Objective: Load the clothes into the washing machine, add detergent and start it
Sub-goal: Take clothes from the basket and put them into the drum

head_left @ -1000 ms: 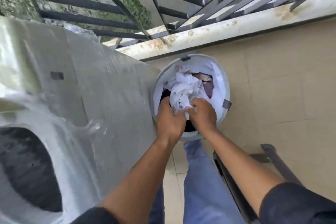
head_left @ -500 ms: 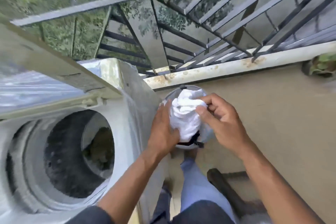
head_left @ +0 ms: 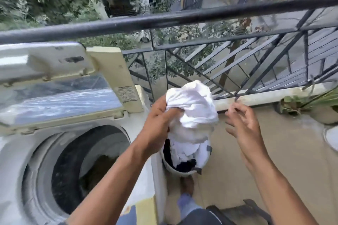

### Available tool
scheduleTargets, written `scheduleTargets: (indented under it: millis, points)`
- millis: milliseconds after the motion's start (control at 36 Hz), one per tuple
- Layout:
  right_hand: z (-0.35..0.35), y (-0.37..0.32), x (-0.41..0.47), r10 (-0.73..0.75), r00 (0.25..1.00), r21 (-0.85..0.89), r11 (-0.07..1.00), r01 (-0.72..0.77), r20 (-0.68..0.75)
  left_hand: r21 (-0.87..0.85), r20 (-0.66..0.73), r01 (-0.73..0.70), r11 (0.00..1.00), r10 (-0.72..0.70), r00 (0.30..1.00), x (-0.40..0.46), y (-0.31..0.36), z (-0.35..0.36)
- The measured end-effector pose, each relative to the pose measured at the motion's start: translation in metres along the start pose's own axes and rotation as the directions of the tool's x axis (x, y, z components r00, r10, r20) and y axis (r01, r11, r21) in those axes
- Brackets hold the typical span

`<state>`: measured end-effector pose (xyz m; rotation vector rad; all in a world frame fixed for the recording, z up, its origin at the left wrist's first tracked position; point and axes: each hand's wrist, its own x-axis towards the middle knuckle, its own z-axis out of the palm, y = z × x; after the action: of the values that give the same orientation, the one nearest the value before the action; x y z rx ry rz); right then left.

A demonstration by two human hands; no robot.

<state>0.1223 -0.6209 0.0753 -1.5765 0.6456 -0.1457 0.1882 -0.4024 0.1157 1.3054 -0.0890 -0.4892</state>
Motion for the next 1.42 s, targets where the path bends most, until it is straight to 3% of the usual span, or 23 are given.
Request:
scheduleTargets:
  millis: [83,139,250,306,361,417,472,528,583,694,750,833,944,1028,1139,1306,1417]
  points:
    - [0.011,0.009,-0.021,0.210,0.976,0.058,0.975,-0.213,0.055,-0.170,0.041,-0.021,0.985,0.029,0.999,-0.018,0.025,-0.007]
    - [0.019,0.015,-0.036,0.323,0.928,0.179,0.918,-0.355,0.185,-0.273,0.079,-0.038,0.961,0.062,0.995,-0.031,0.038,-0.015]
    - [0.043,0.006,-0.058,0.238,0.820,0.389,0.789,-0.477,0.521,-0.397,0.182,-0.068,0.915,0.151,0.972,-0.062,0.053,-0.038]
    - [0.059,-0.006,-0.067,0.290,0.789,0.481,0.662,-0.574,0.541,-0.411,0.219,-0.057,0.910,0.159,0.963,-0.077,0.060,-0.052]
    - [0.073,-0.017,-0.078,0.314,0.787,0.510,0.623,-0.593,0.532,-0.406,0.251,-0.059,0.912,0.174,0.952,-0.095,0.063,-0.070]
    - [0.086,-0.026,-0.086,0.285,0.778,0.499,0.634,-0.591,0.560,-0.426,0.197,-0.053,0.903,0.150,0.969,-0.112,0.064,-0.089]
    - [0.101,-0.032,-0.095,0.193,0.788,0.474,0.707,-0.525,0.584,-0.312,-0.052,-0.113,0.943,0.102,0.993,-0.125,0.062,-0.102]
    - [0.119,-0.041,-0.106,0.149,0.760,0.410,0.768,-0.492,0.633,-0.098,-0.267,-0.176,0.980,0.144,0.953,-0.136,0.059,-0.119]
    - [0.139,-0.048,-0.114,0.086,0.728,0.316,0.862,-0.397,0.680,0.109,-0.360,-0.097,0.989,0.130,0.924,-0.146,0.054,-0.143]
    - [0.187,-0.049,-0.122,-0.053,0.728,0.155,0.985,-0.074,0.683,0.202,-0.477,-0.109,0.973,0.195,0.857,-0.177,0.041,-0.195]
    - [0.213,-0.047,-0.128,-0.122,0.746,0.090,0.992,0.083,0.655,0.271,-0.557,-0.111,0.956,0.249,0.793,-0.196,0.035,-0.221]
    - [0.251,-0.035,-0.134,-0.176,0.797,0.007,0.978,0.210,0.578,0.419,-0.690,-0.032,0.907,0.341,0.638,-0.216,0.027,-0.264]
    - [0.297,-0.003,-0.138,-0.233,0.838,-0.159,0.923,0.350,0.493,0.354,-0.831,0.081,0.932,0.273,0.484,-0.239,0.009,-0.309]
    - [0.326,0.025,-0.141,-0.215,0.844,-0.328,0.852,0.408,0.491,0.290,-0.874,0.148,0.945,0.199,0.443,-0.244,-0.001,-0.320]
    - [0.362,0.054,-0.144,-0.065,0.784,-0.471,0.768,0.434,0.617,0.222,-0.861,0.254,0.941,0.067,0.505,-0.237,-0.029,-0.333]
    - [0.376,0.076,-0.146,0.129,0.704,-0.479,0.815,0.326,0.698,0.271,-0.765,0.290,0.918,0.023,0.643,-0.225,-0.061,-0.331]
    - [0.361,0.074,-0.145,0.098,0.692,-0.439,0.833,0.336,0.716,0.309,-0.691,0.281,0.909,0.011,0.723,-0.221,-0.072,-0.323]
